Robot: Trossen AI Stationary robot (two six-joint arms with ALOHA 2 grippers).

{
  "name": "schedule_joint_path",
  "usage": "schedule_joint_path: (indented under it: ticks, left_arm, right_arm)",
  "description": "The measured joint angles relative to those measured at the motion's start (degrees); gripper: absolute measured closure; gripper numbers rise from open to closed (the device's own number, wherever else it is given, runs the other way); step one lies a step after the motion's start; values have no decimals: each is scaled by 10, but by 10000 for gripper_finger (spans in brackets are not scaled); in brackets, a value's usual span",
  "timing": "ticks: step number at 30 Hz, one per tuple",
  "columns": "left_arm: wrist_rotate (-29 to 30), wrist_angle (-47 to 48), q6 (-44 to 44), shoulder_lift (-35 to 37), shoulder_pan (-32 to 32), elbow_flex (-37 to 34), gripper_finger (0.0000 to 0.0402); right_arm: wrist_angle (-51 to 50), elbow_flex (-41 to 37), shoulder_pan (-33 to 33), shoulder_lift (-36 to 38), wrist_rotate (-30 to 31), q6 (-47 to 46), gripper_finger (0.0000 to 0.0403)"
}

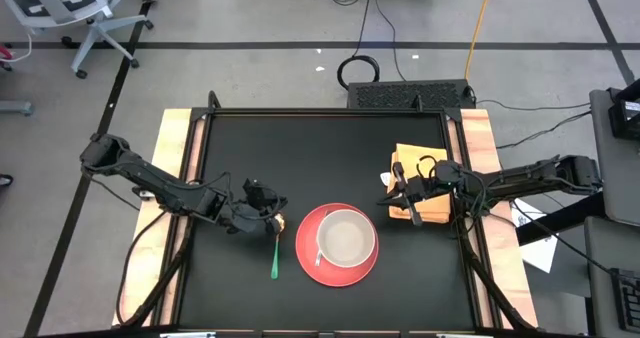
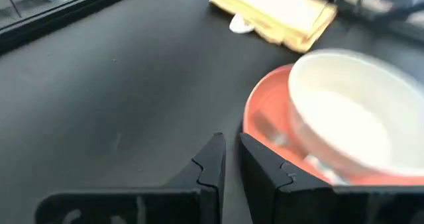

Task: Set table place
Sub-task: Put the green spoon into the white bowl

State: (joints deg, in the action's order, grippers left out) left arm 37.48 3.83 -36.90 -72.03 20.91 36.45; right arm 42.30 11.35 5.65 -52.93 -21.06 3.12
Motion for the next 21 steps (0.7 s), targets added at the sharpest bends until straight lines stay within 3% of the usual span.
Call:
schedule_joint_path:
  ticks: [8,21]
  left_arm:
    - [0,-89,5,0,-1,0,355]
    - [-21,-98,80,0,-2,0,355]
  right_arm:
    - [4,0,0,0,0,54,403]
    - [-10,0,0,0,0,87,403]
